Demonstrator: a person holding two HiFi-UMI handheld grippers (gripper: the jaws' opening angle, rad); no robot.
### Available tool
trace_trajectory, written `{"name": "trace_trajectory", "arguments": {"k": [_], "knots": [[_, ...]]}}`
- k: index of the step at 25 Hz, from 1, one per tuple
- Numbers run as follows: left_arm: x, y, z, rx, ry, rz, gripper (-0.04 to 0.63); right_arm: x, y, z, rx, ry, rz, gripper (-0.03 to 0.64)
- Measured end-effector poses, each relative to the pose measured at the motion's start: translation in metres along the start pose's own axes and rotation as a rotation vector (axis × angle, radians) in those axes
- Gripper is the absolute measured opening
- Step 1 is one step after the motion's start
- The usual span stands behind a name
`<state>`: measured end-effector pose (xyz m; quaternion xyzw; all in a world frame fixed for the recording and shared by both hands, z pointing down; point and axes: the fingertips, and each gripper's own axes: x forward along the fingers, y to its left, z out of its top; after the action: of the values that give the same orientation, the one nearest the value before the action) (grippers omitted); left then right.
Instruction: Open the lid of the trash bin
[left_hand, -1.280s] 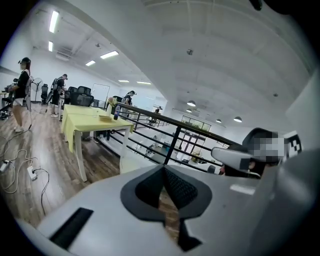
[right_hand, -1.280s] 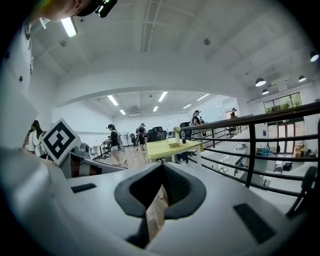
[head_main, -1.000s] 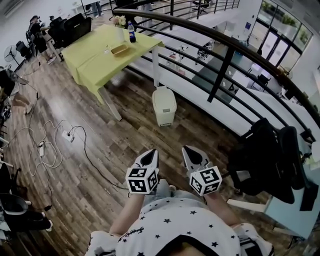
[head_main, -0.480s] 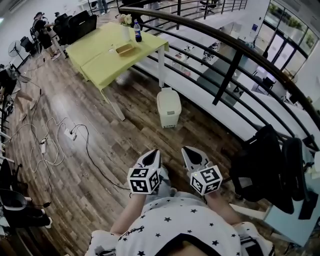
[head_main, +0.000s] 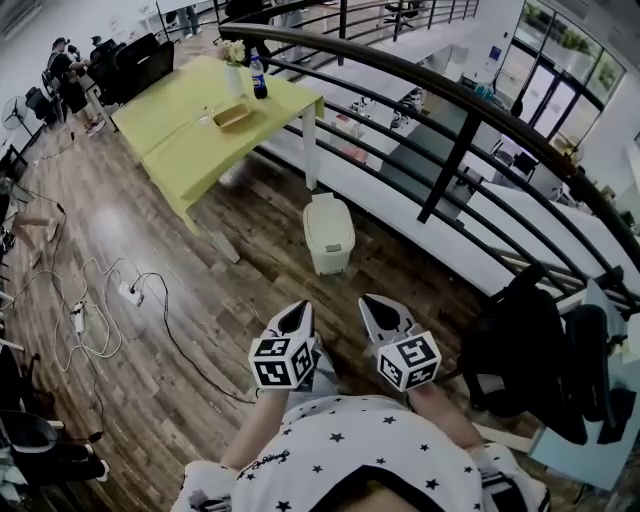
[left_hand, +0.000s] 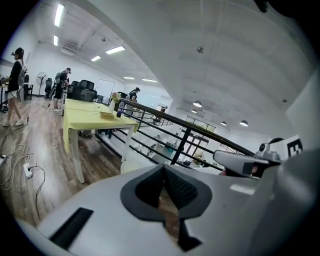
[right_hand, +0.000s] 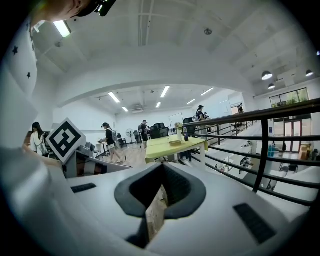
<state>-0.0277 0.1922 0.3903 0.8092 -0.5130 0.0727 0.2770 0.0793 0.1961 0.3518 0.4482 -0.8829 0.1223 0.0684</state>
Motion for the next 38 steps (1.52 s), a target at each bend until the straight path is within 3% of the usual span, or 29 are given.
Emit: {"name": "trace_trajectory", "arguments": {"k": [17, 38], "knots": [[0.097, 0.066, 0.078, 0.021, 0.047, -0.055, 0.008, 0.122, -0.049, 0.045, -0.015, 0.028, -0.034, -0.007], [0.170, 0.165, 0.118, -0.007, 0.103, -0.067, 0.008, 0.236, -0.084, 0.043, 0.010, 0.090, -0.130, -0.007]]}}
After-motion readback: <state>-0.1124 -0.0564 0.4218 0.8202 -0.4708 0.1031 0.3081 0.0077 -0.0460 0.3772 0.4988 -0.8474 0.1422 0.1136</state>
